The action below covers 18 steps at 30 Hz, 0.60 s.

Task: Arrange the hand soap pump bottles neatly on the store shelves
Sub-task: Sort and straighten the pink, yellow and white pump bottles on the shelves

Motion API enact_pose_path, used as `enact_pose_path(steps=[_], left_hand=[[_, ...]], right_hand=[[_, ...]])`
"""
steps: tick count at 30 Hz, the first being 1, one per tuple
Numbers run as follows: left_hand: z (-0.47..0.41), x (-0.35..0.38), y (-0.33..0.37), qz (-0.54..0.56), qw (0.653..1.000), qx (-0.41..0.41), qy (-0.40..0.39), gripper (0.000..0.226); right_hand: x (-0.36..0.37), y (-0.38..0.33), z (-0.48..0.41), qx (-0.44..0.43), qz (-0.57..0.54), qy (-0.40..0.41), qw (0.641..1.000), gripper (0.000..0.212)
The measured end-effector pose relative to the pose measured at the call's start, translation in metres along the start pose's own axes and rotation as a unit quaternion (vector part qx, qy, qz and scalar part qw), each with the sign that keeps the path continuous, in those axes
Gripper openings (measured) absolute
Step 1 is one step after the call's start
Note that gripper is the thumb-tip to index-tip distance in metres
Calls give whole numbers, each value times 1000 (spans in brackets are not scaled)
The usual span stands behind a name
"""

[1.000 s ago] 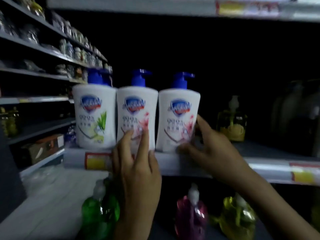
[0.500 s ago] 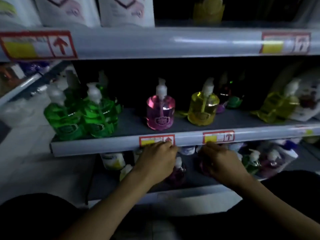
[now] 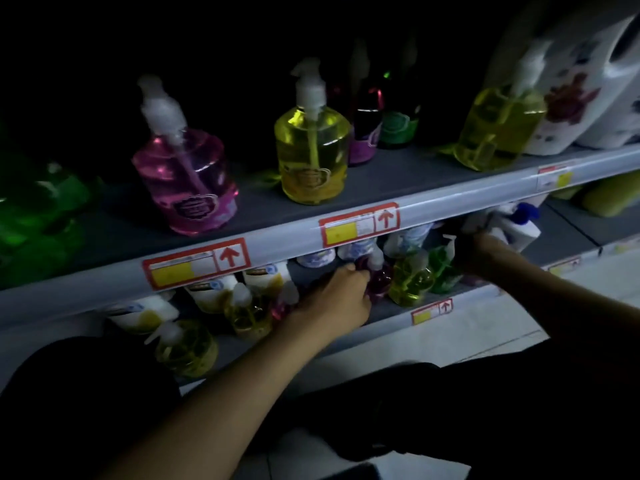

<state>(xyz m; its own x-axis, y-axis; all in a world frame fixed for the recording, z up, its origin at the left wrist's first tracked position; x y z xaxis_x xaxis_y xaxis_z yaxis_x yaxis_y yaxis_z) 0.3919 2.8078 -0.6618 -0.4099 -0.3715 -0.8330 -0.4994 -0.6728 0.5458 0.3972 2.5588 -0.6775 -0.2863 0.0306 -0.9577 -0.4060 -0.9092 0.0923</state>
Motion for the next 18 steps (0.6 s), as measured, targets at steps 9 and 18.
enact_pose_path(steps=[9,18], left_hand=[[-62,81,25,161,986,-13,-52,37],[-83,114,29,173,976,-39,-130,62]], right_hand=[[14,20,-37,-36,-89,12,995,56],[11,27,-25,-7,-151,21,988,40]])
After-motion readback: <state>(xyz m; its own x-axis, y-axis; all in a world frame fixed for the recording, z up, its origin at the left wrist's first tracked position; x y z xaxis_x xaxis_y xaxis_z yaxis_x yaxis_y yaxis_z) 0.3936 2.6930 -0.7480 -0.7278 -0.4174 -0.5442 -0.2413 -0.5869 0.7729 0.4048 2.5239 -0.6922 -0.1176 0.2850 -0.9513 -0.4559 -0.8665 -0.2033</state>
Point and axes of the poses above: each hand's wrist, its own z-axis away from the middle knuckle, its own x-axis out of the palm, y = z × x, the point moved 5 cm from there along -z, towards the middle knuckle, and after that the axes turned 9 degrees about z, right-handed, at the moved point
